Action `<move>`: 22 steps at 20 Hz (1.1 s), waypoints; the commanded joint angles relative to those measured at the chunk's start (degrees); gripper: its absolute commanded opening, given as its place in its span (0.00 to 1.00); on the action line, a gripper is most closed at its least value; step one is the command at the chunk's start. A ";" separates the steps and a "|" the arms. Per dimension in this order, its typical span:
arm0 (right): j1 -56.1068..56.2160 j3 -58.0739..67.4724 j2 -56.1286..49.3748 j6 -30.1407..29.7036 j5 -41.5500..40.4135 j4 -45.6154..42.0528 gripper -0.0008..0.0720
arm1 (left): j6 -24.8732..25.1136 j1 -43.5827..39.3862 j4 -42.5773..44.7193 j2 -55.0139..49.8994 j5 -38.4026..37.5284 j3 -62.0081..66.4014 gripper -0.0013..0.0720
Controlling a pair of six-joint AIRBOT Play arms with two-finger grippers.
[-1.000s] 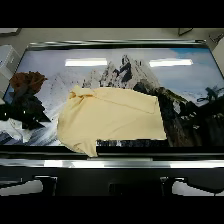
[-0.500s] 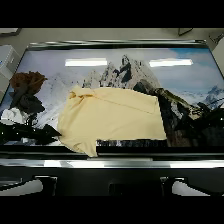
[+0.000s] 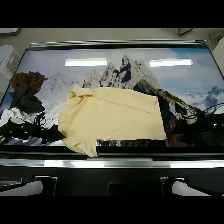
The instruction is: Fold the clothes and pants, and hang the long-sleeved shirts on hangers.
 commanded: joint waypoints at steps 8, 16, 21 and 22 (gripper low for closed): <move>1.36 -9.29 -0.20 -3.43 -15.28 8.94 0.78 | -0.44 -0.50 -0.66 1.84 -0.81 -0.02 0.05; 12.74 -3.89 0.04 -4.48 -12.26 8.87 0.06 | -0.35 -0.50 -0.63 4.13 -2.64 4.35 0.05; 12.74 27.82 13.49 -6.54 -15.15 7.69 0.06 | -0.42 -0.44 -0.63 16.94 -2.16 37.73 0.05; 12.74 35.26 16.44 -6.67 -18.75 5.90 0.06 | -0.39 -0.42 -0.55 19.41 -0.55 46.82 0.05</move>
